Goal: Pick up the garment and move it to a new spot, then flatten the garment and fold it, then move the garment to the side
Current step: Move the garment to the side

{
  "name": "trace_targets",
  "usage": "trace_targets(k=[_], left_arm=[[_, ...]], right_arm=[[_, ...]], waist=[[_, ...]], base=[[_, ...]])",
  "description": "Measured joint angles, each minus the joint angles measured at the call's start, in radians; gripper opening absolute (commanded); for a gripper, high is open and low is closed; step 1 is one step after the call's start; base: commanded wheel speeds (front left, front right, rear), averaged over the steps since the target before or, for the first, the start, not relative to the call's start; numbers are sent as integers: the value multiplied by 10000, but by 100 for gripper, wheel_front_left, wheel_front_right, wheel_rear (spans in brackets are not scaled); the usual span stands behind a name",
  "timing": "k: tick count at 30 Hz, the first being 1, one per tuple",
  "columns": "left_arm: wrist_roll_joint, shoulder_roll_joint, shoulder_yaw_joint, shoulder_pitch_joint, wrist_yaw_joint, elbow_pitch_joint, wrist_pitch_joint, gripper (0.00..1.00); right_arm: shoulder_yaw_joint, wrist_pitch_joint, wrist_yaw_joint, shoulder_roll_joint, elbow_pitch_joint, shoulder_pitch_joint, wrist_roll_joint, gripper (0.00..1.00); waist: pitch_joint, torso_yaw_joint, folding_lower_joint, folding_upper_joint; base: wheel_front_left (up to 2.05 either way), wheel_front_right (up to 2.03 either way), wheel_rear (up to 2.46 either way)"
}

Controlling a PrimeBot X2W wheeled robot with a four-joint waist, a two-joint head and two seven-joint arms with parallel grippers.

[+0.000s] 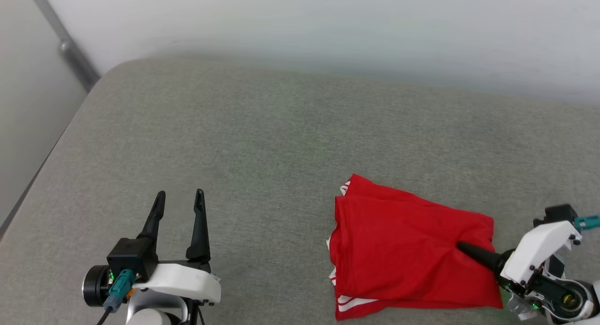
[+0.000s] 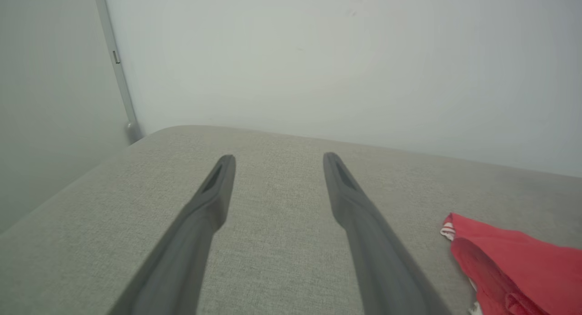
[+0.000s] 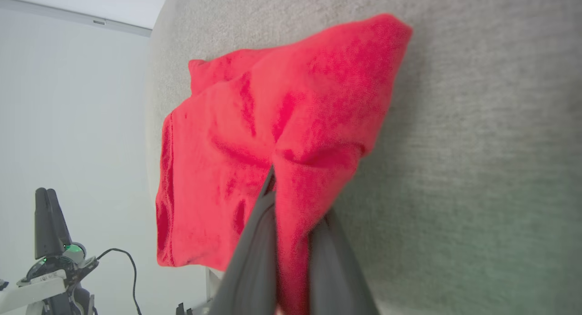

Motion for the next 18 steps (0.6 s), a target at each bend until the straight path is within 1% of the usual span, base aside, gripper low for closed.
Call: trace_targets(k=[3,6,9,12,16,18], left_arm=[[73,-33,52,25,-73,17,0,100],[146,-54,115,62,-142,42,0,100],[174,-96,134,78,-211,69,0,100],[245,-111,173,89,-261,82,0,100],[326,-167,92,59,-418,90,0,100],[383,-197,23,-87,-479,50,-2,100]], right_arm=[[911,-470,0,-462,-483,-28,-571,0],[1987,-1049,2,-1120,-700,-44,-1778,0],[2637,-1661,2,-1415,-652,-84,-2602,0],[3039,-2123,4,-1636,-401,-261,-3196,0],[3498,-2635,6,-1845,-71,-555,-3685,0],[3672,-2865,6,-2056,50,-743,-3850,0]], waist=[[-61,-275,0,0],[-116,-644,0,0],[-157,-1103,0,0],[-183,-1660,0,0],[-180,-2503,1,0],[-124,-2927,0,0]], base=[[0,0,0],[0,0,0],[0,0,0],[0,0,0],[0,0,0],[0,0,0]])
